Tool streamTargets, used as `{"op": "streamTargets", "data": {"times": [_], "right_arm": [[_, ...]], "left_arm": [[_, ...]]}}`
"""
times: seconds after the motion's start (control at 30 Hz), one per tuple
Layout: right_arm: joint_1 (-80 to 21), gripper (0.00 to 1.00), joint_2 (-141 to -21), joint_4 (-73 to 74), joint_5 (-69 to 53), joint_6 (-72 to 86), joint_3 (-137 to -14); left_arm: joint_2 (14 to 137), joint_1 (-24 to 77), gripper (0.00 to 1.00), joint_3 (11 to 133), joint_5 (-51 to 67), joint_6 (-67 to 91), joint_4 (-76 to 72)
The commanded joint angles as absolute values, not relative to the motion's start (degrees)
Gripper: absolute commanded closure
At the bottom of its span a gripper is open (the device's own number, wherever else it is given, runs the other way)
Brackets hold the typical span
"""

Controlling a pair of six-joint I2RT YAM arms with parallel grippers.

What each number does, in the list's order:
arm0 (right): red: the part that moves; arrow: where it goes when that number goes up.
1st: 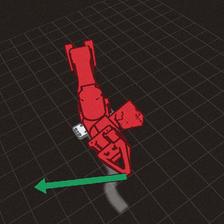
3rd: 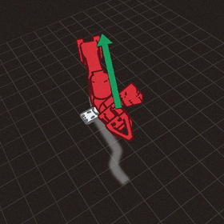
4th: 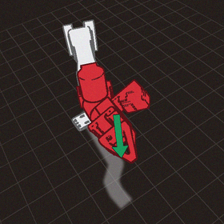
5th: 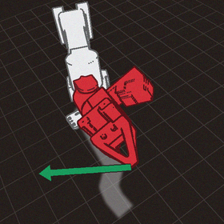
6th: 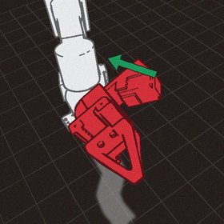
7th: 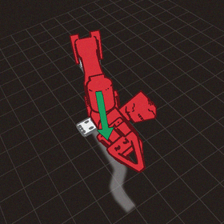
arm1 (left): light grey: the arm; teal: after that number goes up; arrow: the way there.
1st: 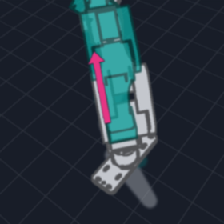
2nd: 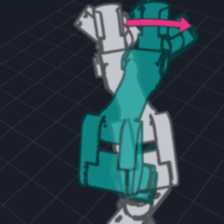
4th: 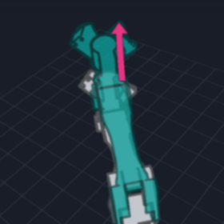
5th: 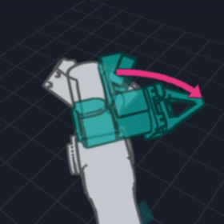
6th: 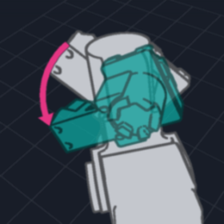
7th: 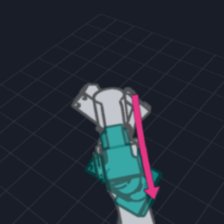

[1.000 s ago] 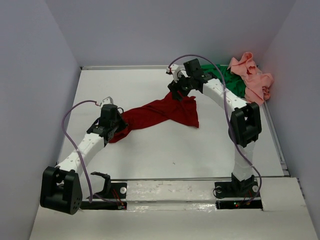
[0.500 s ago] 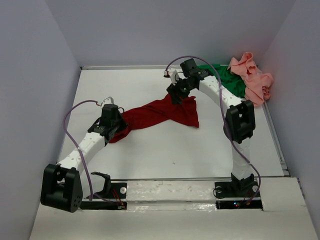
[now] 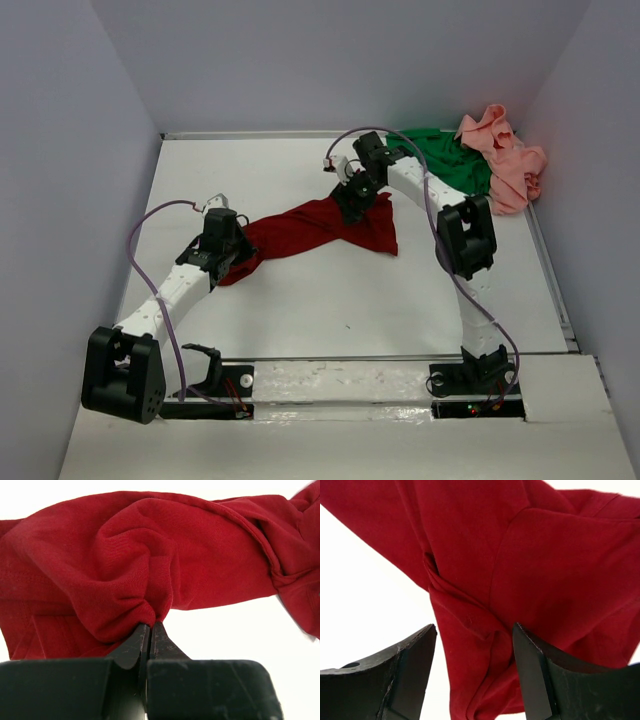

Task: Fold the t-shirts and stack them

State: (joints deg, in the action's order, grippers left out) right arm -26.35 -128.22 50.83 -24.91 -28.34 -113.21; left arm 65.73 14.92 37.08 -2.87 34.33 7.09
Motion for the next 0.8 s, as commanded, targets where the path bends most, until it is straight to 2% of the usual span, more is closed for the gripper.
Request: {"op": "streamTargets", "data": {"times": [0.0, 0.03, 0.1, 0.3, 0.57, 0.77], "right_arm": [[-26.8, 0.34, -129.2, 51.8, -26.4, -29.4, -116.1], [-26.8, 0.36, -129.3, 51.9, -26.4, -29.4, -116.1], [-26.8, 0.57, -129.7, 52.2, -26.5, -29.5, -116.2], [-26.8, 1.0, -129.5, 53.3, -25.7, -28.6, -115.9], [-26.8, 1.0, -127.2, 56.7, -29.0, -22.8, -116.5], [-30.3, 1.0, -122.3, 56.2, -34.5, -14.8, -109.7]], "left_arm": [[65.7, 15.1, 0.96, 38.6, -3.3, 33.2, 6.2], [65.7, 15.1, 0.96, 38.6, -3.3, 33.1, 6.2], [65.7, 15.1, 0.96, 38.5, -3.4, 33.1, 6.2], [65.7, 15.0, 0.96, 38.3, -3.5, 33.0, 6.5], [65.4, 15.2, 0.96, 38.1, -3.4, 33.2, 6.5], [65.3, 15.2, 0.96, 38.0, -3.3, 33.5, 6.3]]}}
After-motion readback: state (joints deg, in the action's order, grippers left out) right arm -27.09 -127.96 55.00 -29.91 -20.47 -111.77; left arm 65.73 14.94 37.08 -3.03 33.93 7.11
